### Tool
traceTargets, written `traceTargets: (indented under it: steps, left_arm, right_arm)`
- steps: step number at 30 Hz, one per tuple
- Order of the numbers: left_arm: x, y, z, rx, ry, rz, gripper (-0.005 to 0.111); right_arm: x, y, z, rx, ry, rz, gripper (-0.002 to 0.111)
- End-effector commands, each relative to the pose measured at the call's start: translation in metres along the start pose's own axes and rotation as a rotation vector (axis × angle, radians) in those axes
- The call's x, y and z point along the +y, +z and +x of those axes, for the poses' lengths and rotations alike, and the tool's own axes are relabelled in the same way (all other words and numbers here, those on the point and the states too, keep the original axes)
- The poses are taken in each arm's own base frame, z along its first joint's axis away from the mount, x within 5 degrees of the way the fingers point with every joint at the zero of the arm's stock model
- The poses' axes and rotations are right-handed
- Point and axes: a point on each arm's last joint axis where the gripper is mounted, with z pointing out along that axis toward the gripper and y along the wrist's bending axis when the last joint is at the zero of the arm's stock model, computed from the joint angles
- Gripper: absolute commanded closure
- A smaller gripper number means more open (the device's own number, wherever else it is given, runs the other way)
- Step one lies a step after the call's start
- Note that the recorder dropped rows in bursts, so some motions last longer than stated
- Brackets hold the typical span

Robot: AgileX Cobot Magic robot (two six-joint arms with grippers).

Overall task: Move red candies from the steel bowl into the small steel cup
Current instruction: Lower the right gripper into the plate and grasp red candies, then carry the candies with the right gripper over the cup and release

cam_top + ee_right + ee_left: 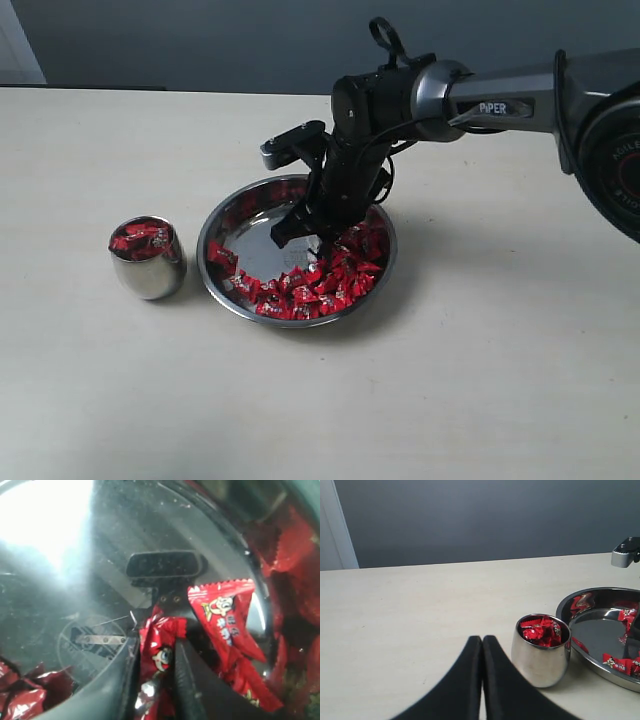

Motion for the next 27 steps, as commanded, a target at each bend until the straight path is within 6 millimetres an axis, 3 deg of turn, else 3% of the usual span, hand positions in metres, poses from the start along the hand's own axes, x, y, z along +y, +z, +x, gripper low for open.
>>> traceTargets:
  steps: [1, 12, 14, 19, 23, 27]
  left_arm:
    - [0.000, 0.000, 0.001, -0.002, -0.001, 0.002, 0.106]
    - [0.000, 0.000, 0.001, -0.002, -0.001, 0.002, 0.106]
    - [0.000, 0.000, 0.001, -0.002, -0.001, 0.002, 0.106]
    - [0.000, 0.000, 0.001, -0.002, -0.001, 0.002, 0.106]
    - [0.000, 0.000, 0.001, -0.002, -0.001, 0.002, 0.106]
    - [0.000, 0.000, 0.001, -0.002, -0.001, 0.002, 0.106]
  right_arm:
    - [-0.001, -0.011, -0.003, -0.033, -0.002, 0.007, 0.104]
    - [0.019, -0.066, -0.020, -0.215, 0.060, -0.143, 0.104]
    - [0.030, -0.071, -0.023, -0.250, 0.038, -0.207, 0.104]
    - [0.091, -0.078, -0.036, -0.410, -0.101, -0.426, 0.104]
    - [0.123, -0.078, -0.040, -0.481, -0.166, -0.395, 0.104]
    - [0.136, -0.071, -0.040, -0.500, -0.191, -0.379, 0.104]
